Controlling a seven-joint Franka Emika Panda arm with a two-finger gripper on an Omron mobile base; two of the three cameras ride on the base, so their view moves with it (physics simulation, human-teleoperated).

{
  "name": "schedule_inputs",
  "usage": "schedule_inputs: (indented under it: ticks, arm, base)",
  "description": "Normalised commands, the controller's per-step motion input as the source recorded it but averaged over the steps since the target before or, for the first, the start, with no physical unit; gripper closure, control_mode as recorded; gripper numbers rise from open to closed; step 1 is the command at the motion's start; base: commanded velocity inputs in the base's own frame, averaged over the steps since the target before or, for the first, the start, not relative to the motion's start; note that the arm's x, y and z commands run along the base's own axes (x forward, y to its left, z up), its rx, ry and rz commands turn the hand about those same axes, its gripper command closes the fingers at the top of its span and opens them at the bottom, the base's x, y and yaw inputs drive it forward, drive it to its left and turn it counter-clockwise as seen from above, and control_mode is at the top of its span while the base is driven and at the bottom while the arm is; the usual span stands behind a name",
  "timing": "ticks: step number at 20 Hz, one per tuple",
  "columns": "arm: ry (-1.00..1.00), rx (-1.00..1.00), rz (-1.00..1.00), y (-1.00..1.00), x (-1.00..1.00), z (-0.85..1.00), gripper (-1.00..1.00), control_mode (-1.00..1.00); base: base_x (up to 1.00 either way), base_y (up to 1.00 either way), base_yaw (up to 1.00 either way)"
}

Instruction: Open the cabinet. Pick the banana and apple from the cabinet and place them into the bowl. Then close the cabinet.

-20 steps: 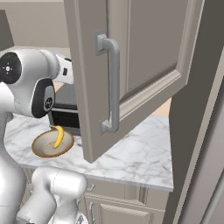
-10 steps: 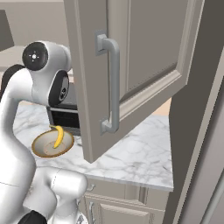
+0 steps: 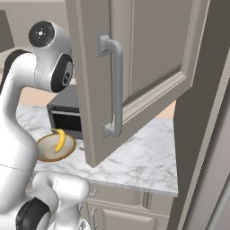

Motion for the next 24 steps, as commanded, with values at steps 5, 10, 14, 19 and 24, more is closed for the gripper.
schedule_inputs:
  ticks: [5, 10, 14, 19, 24]
  arm:
    - [0.0, 0.0, 0.0, -0.03, 0.21, -0.1, -1.0, -1.0]
    - [-0.03, 0.0, 0.0, -0.25, 0.31, -0.02, -1.0, -1.0]
    - [-0.04, 0.0, 0.0, -0.24, 0.33, -0.05, -1.0, -1.0]
    - [0.0, 0.0, 0.0, 0.0, 0.35, -0.09, -1.0, -1.0]
    - [0.0, 0.0, 0.0, 0.0, 0.42, -0.02, -1.0, -1.0]
  base:
    - [0.0, 0.0, 0.0]
    - [0.0, 0.0, 0.0]
    - [0.0, 0.0, 0.0]
    - [0.0, 0.0, 0.0]
    - [0.0, 0.0, 0.0]
